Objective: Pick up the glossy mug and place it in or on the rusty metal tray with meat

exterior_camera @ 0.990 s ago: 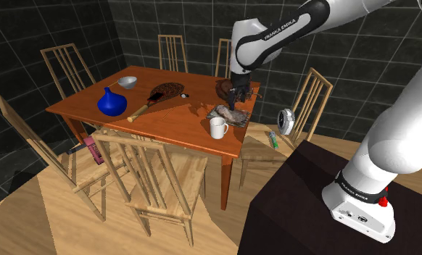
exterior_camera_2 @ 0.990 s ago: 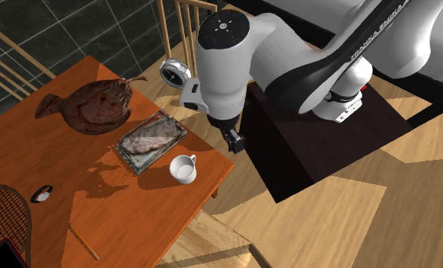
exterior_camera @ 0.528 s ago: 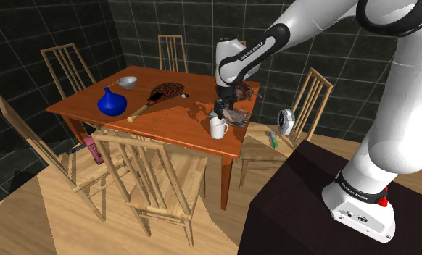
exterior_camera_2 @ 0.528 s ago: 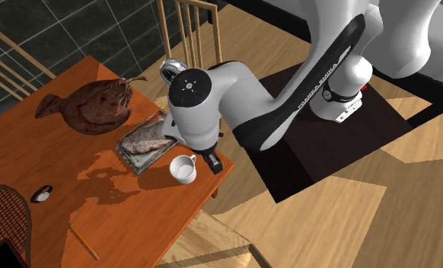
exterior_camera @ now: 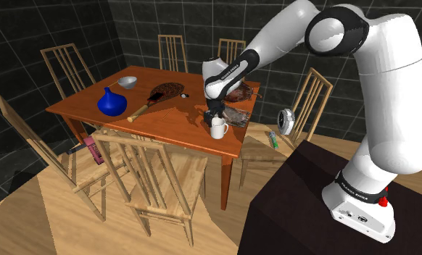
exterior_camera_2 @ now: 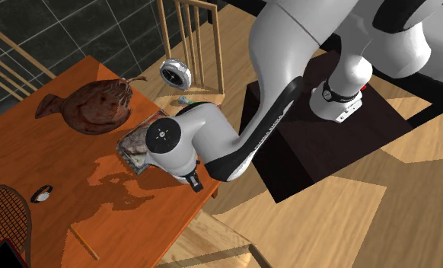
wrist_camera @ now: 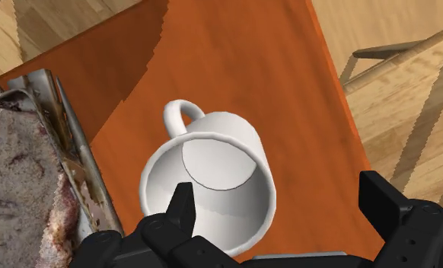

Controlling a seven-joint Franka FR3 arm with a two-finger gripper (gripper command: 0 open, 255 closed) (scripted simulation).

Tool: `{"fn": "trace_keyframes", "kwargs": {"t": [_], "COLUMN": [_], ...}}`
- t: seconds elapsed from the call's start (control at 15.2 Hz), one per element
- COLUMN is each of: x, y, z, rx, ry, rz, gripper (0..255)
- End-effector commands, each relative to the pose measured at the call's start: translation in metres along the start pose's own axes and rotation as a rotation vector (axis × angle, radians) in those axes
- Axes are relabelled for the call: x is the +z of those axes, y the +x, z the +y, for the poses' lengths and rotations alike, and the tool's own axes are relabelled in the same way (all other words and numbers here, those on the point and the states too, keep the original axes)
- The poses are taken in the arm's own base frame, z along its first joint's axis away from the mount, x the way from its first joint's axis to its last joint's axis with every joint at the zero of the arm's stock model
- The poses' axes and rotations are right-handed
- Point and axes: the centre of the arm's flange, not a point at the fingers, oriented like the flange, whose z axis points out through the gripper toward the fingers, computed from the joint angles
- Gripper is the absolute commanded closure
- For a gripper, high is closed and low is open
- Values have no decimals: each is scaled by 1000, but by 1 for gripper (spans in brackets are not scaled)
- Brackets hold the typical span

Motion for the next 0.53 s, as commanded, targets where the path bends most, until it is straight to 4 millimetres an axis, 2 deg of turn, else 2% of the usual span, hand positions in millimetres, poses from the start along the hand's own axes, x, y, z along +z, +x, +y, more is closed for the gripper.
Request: {"fn": "trace_keyframes", "kwargs": {"t": [0.0, 0.46], "x": [16, 53], "y": [16, 16], "z": [-1, -1], "rx": [-1, -1], "ry": [-7, -7], "rz": [-4, -4], "gripper": [0, 0]}}
